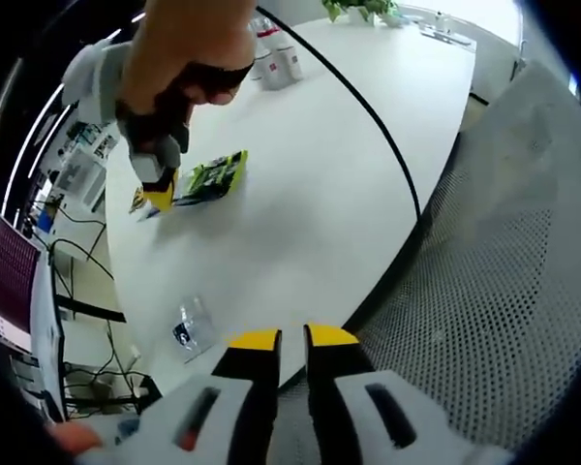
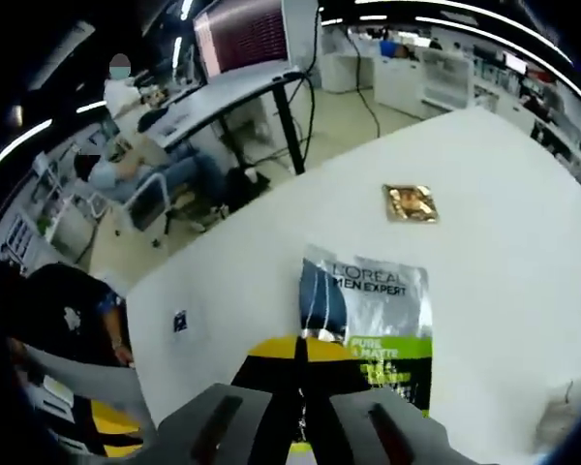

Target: Arrange the skincare products in the storage area until every visible bottle or jar stands upright without overlapping.

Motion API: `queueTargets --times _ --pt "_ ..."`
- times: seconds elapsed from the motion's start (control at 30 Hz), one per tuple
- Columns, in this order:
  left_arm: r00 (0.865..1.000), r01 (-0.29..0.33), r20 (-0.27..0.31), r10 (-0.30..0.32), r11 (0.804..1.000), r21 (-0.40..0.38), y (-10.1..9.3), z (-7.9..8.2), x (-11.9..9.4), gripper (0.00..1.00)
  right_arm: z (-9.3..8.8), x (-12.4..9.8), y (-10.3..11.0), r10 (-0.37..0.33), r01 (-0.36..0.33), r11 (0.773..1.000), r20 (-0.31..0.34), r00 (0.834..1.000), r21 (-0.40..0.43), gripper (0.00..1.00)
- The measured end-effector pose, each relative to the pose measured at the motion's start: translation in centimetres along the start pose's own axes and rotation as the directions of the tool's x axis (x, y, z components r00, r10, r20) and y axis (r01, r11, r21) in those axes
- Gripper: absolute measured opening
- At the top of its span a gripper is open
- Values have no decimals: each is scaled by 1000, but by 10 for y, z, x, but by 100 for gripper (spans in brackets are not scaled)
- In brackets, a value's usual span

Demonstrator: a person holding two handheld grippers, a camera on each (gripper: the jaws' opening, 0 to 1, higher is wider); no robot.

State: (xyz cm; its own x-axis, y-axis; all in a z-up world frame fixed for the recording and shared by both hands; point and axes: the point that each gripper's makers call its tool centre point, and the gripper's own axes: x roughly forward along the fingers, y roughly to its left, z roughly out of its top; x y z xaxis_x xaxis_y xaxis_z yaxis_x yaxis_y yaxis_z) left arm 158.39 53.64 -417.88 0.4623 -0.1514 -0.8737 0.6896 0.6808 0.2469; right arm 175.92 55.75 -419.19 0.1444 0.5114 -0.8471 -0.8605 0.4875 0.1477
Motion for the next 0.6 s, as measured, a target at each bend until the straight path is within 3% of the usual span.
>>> queueTargets --times 0.23,0.4,0.47,0.53,0.6 --pt "1000 3 -4 -3 1000 0 0 -1 0 4 -18 10 22 29 -47 980 -96 995 -192 0" --pt "1000 3 -3 -3 1000 0 0 -1 0 4 -19 14 28 67 -89 978 -122 990 -191 0" --pt "1000 3 0 -3 1000 0 0 0 0 4 -16 12 26 75 -97 975 -113 991 -200 19" --pt "1000 4 1 -4 1000 0 -1 0 0 4 -12 9 21 72 -91 970 -88 993 -228 29" --pt "1000 5 -1 -5 1000 0 -1 0 0 4 -12 6 3 38 -57 968 -82 996 -243 47"
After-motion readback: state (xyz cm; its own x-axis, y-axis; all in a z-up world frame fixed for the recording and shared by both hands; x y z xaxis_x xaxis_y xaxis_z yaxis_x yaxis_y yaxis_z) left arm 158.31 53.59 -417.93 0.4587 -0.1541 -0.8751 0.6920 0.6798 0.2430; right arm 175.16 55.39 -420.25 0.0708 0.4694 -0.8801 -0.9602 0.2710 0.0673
